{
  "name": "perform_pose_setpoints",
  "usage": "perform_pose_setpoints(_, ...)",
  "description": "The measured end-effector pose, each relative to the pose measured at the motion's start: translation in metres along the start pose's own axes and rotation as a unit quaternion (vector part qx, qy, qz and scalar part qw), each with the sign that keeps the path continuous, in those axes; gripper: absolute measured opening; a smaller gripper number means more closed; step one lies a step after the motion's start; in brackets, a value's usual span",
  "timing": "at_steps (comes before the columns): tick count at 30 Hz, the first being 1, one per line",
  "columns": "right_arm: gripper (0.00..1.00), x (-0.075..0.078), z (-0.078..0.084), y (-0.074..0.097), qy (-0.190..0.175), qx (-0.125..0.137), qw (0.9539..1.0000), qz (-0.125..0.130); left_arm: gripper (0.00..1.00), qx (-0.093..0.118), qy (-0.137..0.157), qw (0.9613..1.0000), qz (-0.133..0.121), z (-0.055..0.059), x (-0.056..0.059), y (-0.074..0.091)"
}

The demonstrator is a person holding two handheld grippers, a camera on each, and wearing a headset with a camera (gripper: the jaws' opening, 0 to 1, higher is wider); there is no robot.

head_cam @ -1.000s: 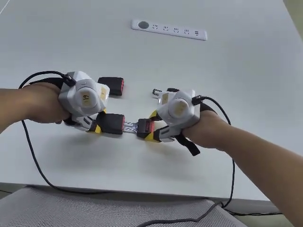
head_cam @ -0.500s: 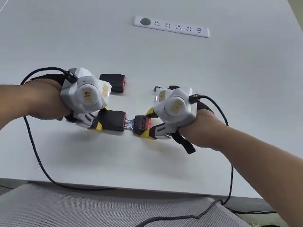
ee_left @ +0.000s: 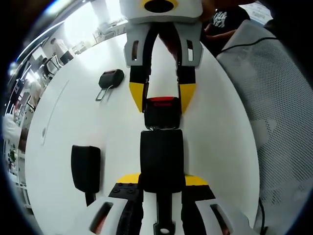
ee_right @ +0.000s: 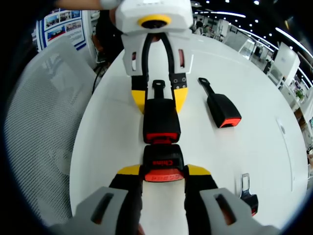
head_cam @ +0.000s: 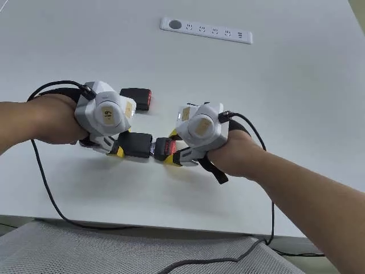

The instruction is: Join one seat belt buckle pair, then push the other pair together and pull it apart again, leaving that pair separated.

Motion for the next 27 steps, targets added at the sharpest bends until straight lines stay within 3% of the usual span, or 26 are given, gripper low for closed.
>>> perform_pose_setpoints(9,0.31,0.0025,-0.0009,0.0014,-0.005,0.001,1.0000,0.004,0.29,0.001,-0.004,1.0000,-0.001,0.0013,-0.0022,-0.0022)
perform_pose_setpoints(16,0.31,-0.0005,0.0027,0.0033,0.006,0.006,1.0000,-0.001,0.29,-0.003,0.010,0.9999,0.013,0.0023,0.0020,0.0063)
perform_pose_setpoints(19,0.31,-0.0011,0.0020,0.0026,0.007,0.005,1.0000,-0.001,0.28,-0.010,0.008,0.9998,0.013,0.0035,0.0024,0.0049)
perform_pose_setpoints(27,0.30,-0.0020,0.0020,0.0023,0.003,0.005,1.0000,-0.007,0.28,-0.004,0.010,0.9999,0.008,0.0045,0.0059,0.0068)
Point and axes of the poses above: the centre of the closed fingertips' face, and the gripper's own axes: y roughly backward along the fingers, x roughly to its right, z roughly out of its underside, the point moved 2 cm from there along y, roughly backward along the fingers, and after that the axes turned 14 degrees about -x, right-handed, at the moved point
